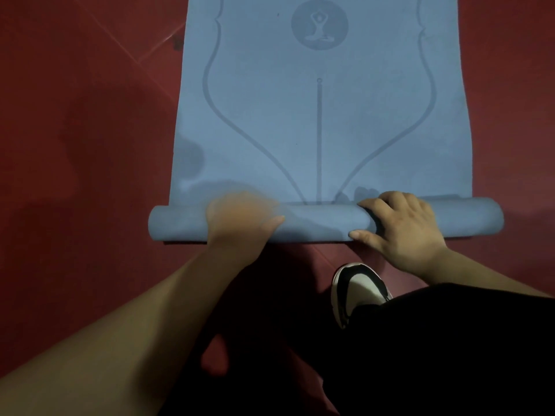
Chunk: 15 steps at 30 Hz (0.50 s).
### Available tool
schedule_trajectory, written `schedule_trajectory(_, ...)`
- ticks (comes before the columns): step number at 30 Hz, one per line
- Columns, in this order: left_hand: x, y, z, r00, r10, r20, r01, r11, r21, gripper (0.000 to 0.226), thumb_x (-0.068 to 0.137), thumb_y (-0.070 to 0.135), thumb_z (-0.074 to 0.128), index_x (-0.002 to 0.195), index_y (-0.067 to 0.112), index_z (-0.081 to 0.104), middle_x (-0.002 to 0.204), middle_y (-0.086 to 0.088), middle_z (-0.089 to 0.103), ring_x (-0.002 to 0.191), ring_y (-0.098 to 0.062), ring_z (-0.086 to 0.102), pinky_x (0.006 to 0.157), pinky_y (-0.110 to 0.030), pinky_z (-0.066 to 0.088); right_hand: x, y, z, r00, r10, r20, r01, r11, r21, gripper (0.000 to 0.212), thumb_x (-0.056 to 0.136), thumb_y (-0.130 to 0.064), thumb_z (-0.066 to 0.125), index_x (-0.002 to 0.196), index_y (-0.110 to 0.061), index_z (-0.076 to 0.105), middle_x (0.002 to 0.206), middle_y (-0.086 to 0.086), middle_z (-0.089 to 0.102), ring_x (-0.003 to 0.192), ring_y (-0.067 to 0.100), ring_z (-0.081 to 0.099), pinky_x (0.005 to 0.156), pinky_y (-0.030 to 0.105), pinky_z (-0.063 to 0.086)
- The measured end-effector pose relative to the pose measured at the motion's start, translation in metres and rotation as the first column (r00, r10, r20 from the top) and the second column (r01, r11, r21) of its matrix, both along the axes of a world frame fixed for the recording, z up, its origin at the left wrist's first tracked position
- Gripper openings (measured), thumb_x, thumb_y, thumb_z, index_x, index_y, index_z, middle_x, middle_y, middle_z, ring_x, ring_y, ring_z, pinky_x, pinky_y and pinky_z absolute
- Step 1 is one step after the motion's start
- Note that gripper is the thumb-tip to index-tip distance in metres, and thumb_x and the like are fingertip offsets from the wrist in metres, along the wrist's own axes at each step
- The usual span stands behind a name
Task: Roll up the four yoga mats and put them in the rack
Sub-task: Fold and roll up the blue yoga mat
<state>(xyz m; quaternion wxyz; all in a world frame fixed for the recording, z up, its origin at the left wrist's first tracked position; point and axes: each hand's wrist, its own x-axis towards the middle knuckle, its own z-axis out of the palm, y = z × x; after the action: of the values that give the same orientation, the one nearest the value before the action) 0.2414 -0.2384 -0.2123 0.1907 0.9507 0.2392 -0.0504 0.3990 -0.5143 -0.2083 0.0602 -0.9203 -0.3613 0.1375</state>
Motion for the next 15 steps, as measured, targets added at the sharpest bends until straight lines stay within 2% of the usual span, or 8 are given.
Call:
schedule_trajectory(2,-0.003,-0.004,0.003,0.999,-0.041,0.015,0.04,0.997,0.06,0.052,0.085,0.07,0.042,0.122,0.044,0.067,0.112,0.007,0.059,0.109,-0.022,0.054,0.11,-0.057,0.027,0.008,0.006,0.001,0.999,0.006,-0.036,-0.007,1.0,-0.017,0.071,0.083,-0.085,0.036,0.126,-0.035,0.059,0.113,-0.001,0.056,0.109,0.028,0.053,0.097,0.046,0.04)
schedule_trajectory(4,-0.007,-0.009,0.002,0.996,-0.093,0.008,0.092,0.991,0.093,0.058,0.082,0.073,0.046,0.128,0.043,0.065,0.117,0.002,0.059,0.112,-0.025,0.053,0.111,-0.063,0.025,0.015,0.01,0.003,0.998,-0.001,-0.066,-0.001,1.0,-0.031,0.072,0.081,-0.086,0.034,0.125,-0.035,0.06,0.113,-0.001,0.058,0.109,0.028,0.054,0.096,0.046,0.04)
schedule_trajectory(6,-0.008,-0.008,0.0,0.994,-0.104,-0.015,0.105,0.991,0.081,0.062,0.08,0.076,0.045,0.13,0.044,0.063,0.119,0.003,0.058,0.114,-0.024,0.052,0.112,-0.06,0.024,0.016,0.012,0.005,0.998,0.001,-0.062,-0.004,0.999,-0.045,0.073,0.082,-0.086,0.033,0.126,-0.035,0.06,0.114,0.0,0.058,0.109,0.028,0.054,0.097,0.046,0.04)
schedule_trajectory(8,-0.001,-0.002,0.001,0.995,-0.096,-0.031,0.097,0.994,0.054,0.064,0.079,0.078,0.042,0.131,0.047,0.061,0.118,0.007,0.056,0.114,-0.021,0.051,0.113,-0.055,0.022,0.008,0.011,0.006,1.0,-0.005,0.008,0.005,0.999,-0.041,0.072,0.086,-0.082,0.034,0.13,-0.033,0.06,0.117,0.003,0.057,0.111,0.031,0.053,0.099,0.05,0.039)
schedule_trajectory(11,0.009,0.005,0.006,0.988,-0.1,-0.115,0.1,0.995,-0.011,0.062,0.082,0.079,0.042,0.138,0.053,0.051,0.119,0.014,0.048,0.12,-0.014,0.043,0.117,-0.049,0.016,-0.015,0.007,0.001,0.992,-0.052,0.119,0.058,0.997,-0.043,0.067,0.093,-0.069,0.038,0.142,-0.026,0.053,0.13,0.016,0.053,0.123,0.041,0.046,0.109,0.06,0.027)
schedule_trajectory(13,0.014,0.008,0.007,0.985,-0.097,-0.144,0.093,0.995,-0.039,0.059,0.084,0.077,0.047,0.139,0.055,0.048,0.119,0.016,0.045,0.122,-0.012,0.041,0.118,-0.047,0.014,-0.021,0.007,-0.002,0.99,-0.054,0.129,0.064,0.995,-0.072,0.067,0.094,-0.066,0.038,0.146,-0.025,0.048,0.135,0.019,0.05,0.128,0.042,0.043,0.113,0.062,0.02)
schedule_trajectory(15,0.019,0.011,0.012,0.979,-0.092,-0.183,0.084,0.995,-0.054,0.057,0.086,0.075,0.048,0.14,0.056,0.046,0.122,0.015,0.045,0.125,-0.014,0.04,0.119,-0.048,0.012,-0.011,0.01,-0.001,0.995,-0.04,0.09,0.048,0.995,-0.084,0.068,0.094,-0.069,0.032,0.145,-0.028,0.048,0.132,0.016,0.053,0.125,0.04,0.045,0.112,0.061,0.023)
